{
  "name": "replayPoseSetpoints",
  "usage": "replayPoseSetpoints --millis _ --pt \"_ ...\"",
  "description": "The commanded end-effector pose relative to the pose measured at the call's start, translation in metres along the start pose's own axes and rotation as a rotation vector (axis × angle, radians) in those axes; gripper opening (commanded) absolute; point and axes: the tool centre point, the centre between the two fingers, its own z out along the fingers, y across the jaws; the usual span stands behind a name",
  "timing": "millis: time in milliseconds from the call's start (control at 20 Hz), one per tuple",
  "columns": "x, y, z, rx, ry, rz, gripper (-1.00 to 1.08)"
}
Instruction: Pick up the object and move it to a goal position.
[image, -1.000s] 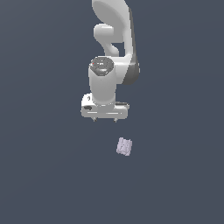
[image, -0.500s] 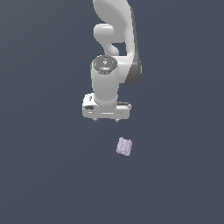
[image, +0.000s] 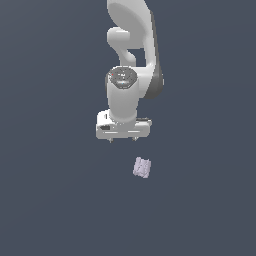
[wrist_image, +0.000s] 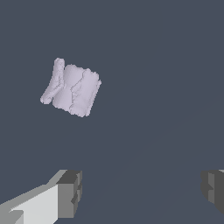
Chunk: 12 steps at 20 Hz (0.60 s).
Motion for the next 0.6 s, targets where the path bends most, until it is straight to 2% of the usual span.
replayPoseSetpoints --millis 0,550 --pt "0.004 -0.003 0.002 -0.001 0.000 -0.050 1.00" --pt "0.027 -0.024 0.018 -0.004 0.001 -0.373 1.00"
